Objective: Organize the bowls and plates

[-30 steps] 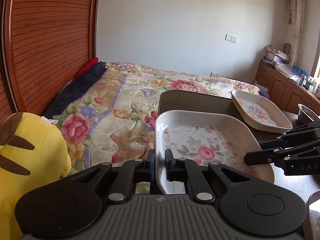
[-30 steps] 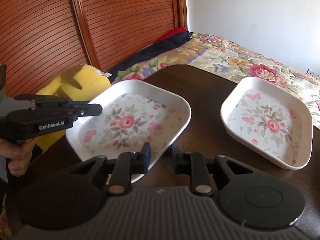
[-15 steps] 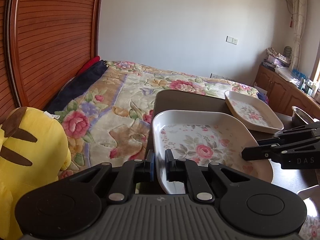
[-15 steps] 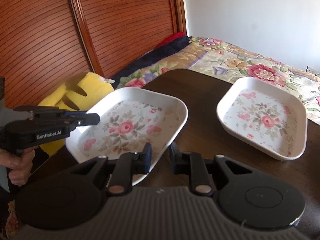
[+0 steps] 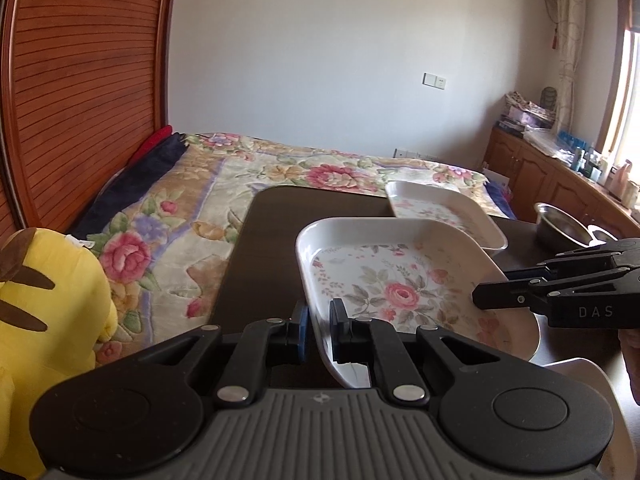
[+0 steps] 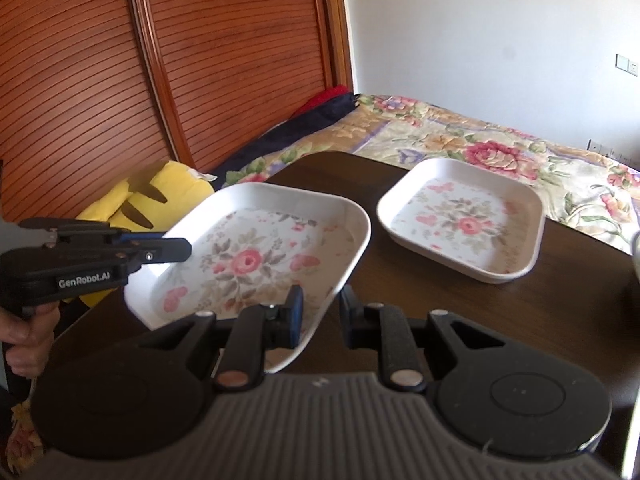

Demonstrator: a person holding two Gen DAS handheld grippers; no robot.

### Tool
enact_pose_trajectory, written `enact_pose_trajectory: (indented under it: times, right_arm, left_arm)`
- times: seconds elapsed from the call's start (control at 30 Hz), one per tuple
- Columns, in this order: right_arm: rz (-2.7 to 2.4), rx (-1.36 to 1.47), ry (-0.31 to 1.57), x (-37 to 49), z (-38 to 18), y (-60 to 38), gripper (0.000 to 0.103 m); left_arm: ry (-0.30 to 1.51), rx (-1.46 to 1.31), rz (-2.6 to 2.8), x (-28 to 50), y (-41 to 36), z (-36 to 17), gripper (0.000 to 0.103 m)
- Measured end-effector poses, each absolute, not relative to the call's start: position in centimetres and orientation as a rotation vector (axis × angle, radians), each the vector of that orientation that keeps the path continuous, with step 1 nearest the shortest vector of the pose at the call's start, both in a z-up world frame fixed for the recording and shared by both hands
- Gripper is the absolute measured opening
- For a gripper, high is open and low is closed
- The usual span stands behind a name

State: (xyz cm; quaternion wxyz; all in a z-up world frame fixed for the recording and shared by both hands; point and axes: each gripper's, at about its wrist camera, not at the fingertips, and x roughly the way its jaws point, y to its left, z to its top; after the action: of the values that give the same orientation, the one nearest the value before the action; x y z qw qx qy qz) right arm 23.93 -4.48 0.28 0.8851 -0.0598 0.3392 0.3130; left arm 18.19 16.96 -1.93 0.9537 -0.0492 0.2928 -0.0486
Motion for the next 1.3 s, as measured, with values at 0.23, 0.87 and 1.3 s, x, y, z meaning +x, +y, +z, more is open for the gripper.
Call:
enact_pose_trajectory:
  times: [0.23,0.87,1.3]
  right_arm:
    - [0.630,-0.106,0.684,22.3,0.6,-7.2,0.022]
    - [0.590,-0.075,0.648,17.6,0.4,-11.6,0.022]
    - [0.573,-0.074,0.642,14.8,-0.2,-13.5,0.022]
  left_arm:
    - [0.588,-0.096,-0.136,16.7,14.6,-1.4,0.011]
    - [0.609,-0.074,-0.210,13.3,10.4,-1.6,0.011]
    - [0.620,-0.064,-0.239,11.3,8.8,-2.0,0.011]
